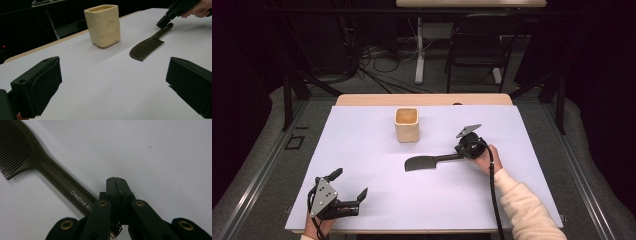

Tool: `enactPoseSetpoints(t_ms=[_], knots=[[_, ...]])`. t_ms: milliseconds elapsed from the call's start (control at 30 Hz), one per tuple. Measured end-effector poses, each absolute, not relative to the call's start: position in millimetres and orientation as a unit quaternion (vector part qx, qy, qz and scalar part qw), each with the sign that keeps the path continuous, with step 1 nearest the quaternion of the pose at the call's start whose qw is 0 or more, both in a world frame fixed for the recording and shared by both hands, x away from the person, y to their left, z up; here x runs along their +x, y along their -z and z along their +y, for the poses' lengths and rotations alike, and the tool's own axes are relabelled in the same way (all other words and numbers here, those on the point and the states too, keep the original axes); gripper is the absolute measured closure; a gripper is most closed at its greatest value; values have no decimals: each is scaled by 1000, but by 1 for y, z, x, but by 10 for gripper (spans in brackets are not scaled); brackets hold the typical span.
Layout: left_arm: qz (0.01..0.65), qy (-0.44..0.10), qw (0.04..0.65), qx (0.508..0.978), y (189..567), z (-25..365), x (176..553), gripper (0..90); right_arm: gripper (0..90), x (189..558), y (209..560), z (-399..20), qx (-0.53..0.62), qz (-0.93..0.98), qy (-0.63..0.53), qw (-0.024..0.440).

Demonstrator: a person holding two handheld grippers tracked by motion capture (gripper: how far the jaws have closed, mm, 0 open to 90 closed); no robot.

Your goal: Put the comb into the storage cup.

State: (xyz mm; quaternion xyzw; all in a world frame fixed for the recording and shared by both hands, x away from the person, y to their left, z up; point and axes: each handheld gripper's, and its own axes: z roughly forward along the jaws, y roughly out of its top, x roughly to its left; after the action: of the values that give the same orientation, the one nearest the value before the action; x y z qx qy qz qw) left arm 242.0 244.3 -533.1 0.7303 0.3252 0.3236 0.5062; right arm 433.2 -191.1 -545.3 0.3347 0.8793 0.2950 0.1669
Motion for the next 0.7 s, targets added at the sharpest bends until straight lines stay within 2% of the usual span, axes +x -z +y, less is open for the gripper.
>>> enactPoseSetpoints(t_ms=[700], knots=[[322, -325, 506, 731, 533, 244, 241, 3, 896, 415, 546, -189, 316, 894, -277, 154]])
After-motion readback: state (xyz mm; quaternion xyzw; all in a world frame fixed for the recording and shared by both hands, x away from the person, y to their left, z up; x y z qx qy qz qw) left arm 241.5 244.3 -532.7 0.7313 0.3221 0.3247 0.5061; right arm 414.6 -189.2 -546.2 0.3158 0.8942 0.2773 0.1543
